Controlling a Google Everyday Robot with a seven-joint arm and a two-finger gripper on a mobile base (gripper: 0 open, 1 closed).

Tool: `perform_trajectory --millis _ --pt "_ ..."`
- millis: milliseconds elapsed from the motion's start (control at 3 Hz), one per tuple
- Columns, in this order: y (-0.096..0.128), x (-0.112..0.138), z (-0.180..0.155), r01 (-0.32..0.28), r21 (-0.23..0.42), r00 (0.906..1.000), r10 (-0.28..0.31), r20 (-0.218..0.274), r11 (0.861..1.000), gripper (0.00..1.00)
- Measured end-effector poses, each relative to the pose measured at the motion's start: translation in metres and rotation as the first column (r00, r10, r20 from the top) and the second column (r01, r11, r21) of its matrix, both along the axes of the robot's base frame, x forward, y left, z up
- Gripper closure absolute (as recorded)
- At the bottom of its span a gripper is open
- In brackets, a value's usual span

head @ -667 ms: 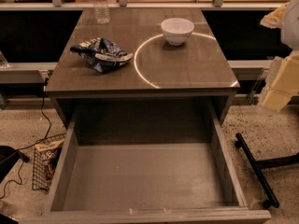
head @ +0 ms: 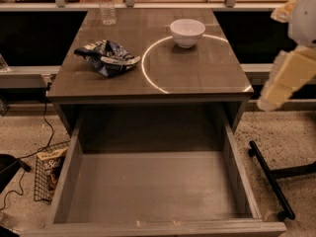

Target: Pick blue chip bag

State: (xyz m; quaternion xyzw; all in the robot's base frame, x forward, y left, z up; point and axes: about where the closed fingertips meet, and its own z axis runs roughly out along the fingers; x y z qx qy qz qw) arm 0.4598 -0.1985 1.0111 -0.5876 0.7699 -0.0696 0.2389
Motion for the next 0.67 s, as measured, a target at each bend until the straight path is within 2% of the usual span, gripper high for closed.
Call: perform_trajectory --millis 333,667 --pt "0.015 0.058 0.005 0.052 0.188 0.9933 -0.070 0.092 0.981 0.00" --pt "0.041 0.111 0.019 0.038 0.369 0.9777 -0.111 0.178 0.929 0.00"
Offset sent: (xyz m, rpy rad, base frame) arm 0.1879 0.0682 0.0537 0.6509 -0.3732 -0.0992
